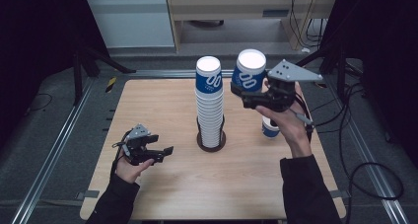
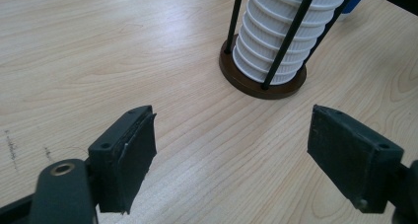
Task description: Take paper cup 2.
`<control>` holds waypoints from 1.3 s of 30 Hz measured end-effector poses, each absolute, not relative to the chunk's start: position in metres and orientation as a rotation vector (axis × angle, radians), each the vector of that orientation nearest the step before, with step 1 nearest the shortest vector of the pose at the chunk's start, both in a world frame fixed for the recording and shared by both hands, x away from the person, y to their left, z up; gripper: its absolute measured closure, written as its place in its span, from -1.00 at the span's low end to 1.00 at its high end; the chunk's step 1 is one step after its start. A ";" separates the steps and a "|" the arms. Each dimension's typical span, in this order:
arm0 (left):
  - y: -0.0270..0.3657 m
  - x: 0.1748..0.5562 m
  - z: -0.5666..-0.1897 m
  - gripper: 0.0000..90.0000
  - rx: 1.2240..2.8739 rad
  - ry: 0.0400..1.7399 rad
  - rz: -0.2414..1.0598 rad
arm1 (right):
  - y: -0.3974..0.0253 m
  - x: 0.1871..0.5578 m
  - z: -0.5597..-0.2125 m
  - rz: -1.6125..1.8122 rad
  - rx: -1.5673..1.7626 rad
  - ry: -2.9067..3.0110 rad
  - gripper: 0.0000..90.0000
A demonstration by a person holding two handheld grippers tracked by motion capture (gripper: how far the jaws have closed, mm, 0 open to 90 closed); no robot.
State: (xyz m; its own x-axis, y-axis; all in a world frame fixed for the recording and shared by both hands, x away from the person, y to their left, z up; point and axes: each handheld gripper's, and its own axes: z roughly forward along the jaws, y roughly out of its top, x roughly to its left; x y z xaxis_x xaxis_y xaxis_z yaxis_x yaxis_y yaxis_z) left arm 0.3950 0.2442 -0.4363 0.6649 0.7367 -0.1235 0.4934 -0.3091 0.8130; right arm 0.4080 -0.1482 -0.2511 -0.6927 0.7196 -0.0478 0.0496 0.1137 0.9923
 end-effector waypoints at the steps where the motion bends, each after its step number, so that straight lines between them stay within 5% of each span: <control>1: 0.244 0.395 -0.436 -0.60 1.976 0.955 0.340 | -0.152 0.406 -0.259 1.620 0.753 1.871 -0.56; 17: 0.242 0.391 -0.430 -0.57 1.974 0.930 0.341 | -0.168 0.383 -0.346 1.557 0.789 2.064 -0.56; 39: 0.233 0.381 -0.417 -0.57 1.987 0.857 0.329 | -0.137 0.378 -0.395 1.416 0.664 2.304 -0.57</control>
State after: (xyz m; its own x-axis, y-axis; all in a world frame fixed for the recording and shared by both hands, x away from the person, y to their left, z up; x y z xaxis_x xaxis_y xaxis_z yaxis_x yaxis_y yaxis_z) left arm 0.3812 0.2332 -0.4169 0.7221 0.6839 -0.1036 0.4390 -0.3374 0.8328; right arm 0.3784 -0.1366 -0.3946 -0.8269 0.5597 -0.0541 0.2047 0.3893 0.8981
